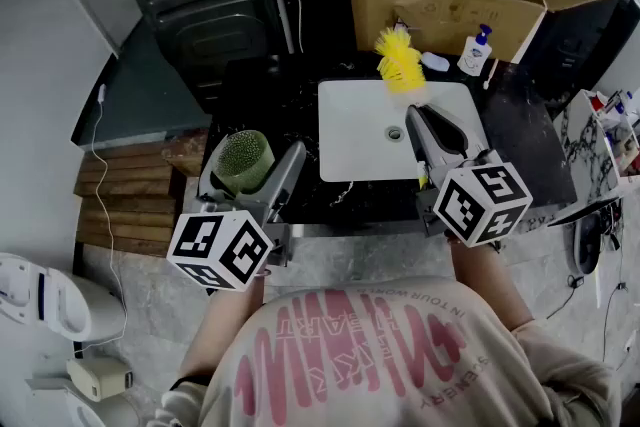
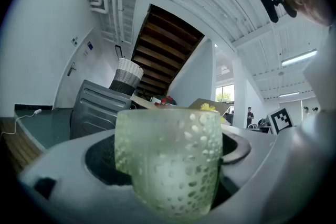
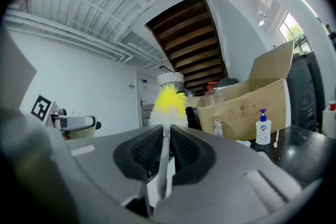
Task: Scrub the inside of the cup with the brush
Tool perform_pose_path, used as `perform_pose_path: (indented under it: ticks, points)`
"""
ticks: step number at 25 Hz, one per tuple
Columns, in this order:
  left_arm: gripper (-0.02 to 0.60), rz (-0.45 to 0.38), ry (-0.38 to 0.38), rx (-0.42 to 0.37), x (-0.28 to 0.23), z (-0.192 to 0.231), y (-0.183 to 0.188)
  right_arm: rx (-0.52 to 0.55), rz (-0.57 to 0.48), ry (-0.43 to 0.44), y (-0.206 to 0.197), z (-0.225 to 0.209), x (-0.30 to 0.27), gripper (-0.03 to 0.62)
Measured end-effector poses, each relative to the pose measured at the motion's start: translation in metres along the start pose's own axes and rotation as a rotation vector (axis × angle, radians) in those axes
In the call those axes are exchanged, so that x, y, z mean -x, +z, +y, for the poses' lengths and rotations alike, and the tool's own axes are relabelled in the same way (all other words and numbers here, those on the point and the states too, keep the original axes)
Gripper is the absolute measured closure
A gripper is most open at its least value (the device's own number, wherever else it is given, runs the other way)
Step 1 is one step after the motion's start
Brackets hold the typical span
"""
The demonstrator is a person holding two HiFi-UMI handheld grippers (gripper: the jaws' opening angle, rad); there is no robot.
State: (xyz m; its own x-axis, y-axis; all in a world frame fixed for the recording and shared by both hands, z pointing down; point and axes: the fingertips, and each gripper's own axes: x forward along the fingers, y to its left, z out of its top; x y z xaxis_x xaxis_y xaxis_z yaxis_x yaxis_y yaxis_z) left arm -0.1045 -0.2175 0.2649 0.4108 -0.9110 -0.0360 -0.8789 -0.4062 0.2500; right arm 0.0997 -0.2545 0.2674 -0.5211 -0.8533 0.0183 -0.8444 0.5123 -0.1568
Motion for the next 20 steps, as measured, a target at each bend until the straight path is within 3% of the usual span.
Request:
perform_pose_path:
  ticks: [8,15,20]
  points:
    - [0.135,0.021,-0.042,-0.043,0.000,-0.001,0.000,0.071,0.009,0.054,0.012,0.013,0.002,0.537]
    - [0.137,0.103,-0.093,-0.272,0.004,-0.005,0.004,0.080,0.026,0.235,0.034,0.051,0.009,0.539]
    - [0.140,0.170,-0.133,-0.380,0.008,-0.009,0.001,0.120,0.072,0.399,0.046,0.088,0.020,0.539]
